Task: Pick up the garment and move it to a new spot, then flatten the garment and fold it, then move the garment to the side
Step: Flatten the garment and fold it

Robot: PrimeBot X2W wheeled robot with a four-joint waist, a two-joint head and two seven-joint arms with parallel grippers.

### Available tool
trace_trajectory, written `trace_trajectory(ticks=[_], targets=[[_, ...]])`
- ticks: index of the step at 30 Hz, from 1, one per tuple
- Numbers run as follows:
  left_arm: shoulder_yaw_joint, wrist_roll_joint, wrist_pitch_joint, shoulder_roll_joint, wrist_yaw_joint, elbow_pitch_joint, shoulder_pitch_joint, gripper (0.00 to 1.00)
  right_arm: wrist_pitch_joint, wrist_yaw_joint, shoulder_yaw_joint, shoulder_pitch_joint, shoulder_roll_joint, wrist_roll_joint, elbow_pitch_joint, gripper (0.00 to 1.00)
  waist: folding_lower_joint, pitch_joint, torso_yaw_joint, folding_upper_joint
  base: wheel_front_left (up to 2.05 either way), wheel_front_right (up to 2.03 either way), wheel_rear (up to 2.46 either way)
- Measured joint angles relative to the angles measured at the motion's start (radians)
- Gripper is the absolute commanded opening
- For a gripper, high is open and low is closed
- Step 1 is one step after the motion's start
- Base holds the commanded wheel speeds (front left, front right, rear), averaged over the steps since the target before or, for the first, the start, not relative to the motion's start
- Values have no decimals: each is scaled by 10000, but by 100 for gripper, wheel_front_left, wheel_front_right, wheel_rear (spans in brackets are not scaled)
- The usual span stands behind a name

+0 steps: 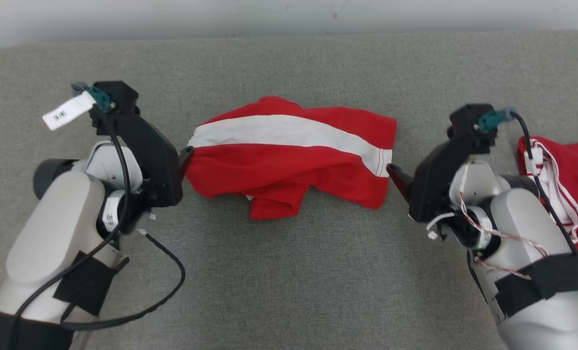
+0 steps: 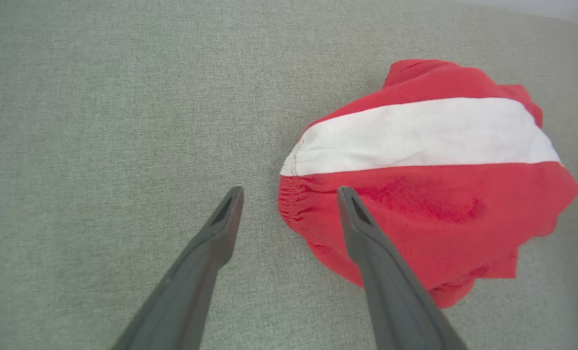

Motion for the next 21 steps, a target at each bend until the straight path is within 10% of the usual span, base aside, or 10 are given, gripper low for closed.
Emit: trace_trajectory(ticks=[21], targets=[[-316,257,844,-460,-353,1693,-1925,100,617,-174,-529,-1744,520,-288,1985,100,-3,1138,-188,0,0,0,0]])
